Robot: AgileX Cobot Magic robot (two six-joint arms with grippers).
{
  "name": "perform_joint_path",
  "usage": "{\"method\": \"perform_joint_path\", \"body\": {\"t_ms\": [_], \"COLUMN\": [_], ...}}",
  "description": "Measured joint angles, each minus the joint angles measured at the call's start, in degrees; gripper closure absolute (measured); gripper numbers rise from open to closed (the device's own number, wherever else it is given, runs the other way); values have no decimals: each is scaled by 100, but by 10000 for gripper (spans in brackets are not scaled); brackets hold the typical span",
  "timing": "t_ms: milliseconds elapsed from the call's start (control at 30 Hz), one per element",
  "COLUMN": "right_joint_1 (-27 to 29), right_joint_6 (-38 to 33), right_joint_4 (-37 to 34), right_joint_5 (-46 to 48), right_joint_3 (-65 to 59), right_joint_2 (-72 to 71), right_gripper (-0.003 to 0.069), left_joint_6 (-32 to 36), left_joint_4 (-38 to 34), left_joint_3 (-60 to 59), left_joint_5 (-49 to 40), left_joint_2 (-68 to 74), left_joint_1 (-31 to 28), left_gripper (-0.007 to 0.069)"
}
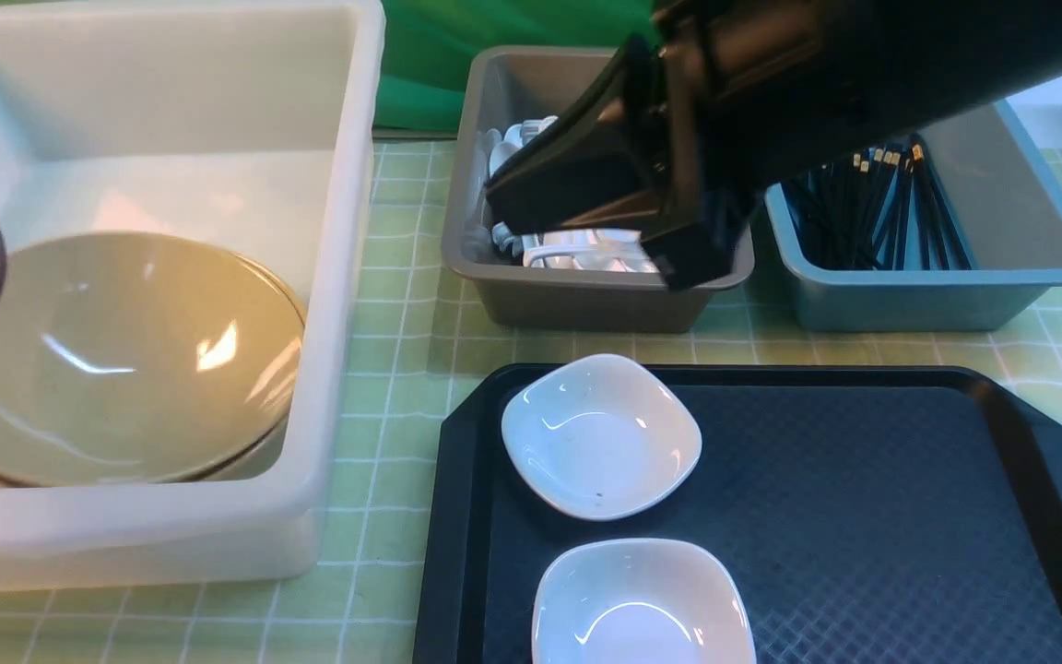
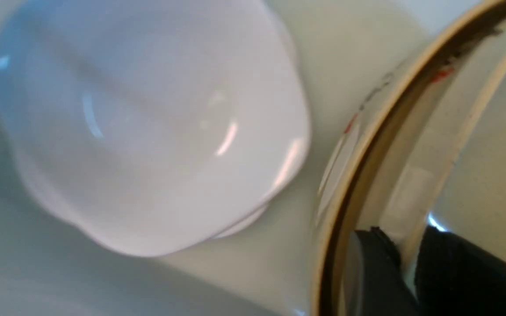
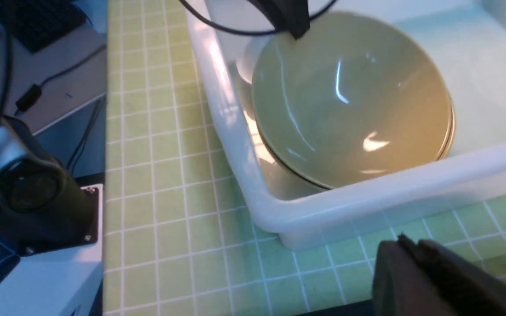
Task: On green table put chopsticks spoon bowls plates into blue grey white boxes.
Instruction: 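Place the tan bowl onto the bowl stack in the left bin with the left gripper, then grasp the small white bowl on the black tray by its rim with the left gripper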
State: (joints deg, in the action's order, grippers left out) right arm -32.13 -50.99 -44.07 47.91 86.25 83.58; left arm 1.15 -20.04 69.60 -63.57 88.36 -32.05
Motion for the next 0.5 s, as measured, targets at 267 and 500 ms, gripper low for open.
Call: {"method": "perform_joint_path", "body": {"t_ms": [267, 500], "right_joint_1": [0, 0], "right_joint_6": [436, 1870], "right_joint_4": [441, 2137], "right_joint_5": [258, 757], "right_joint_3": [2, -584], "right_joint_2": [-604, -1313], "right_gripper": [612, 606], "left_joint_6": [-375, 405], "left_joint_4": [170, -444], "left_joint_3": [692, 829], "left_joint_5": [-578, -622], "left_joint_2": [-116, -1014], "left_joint_1": [108, 1974], "left_gripper": [241, 96]}}
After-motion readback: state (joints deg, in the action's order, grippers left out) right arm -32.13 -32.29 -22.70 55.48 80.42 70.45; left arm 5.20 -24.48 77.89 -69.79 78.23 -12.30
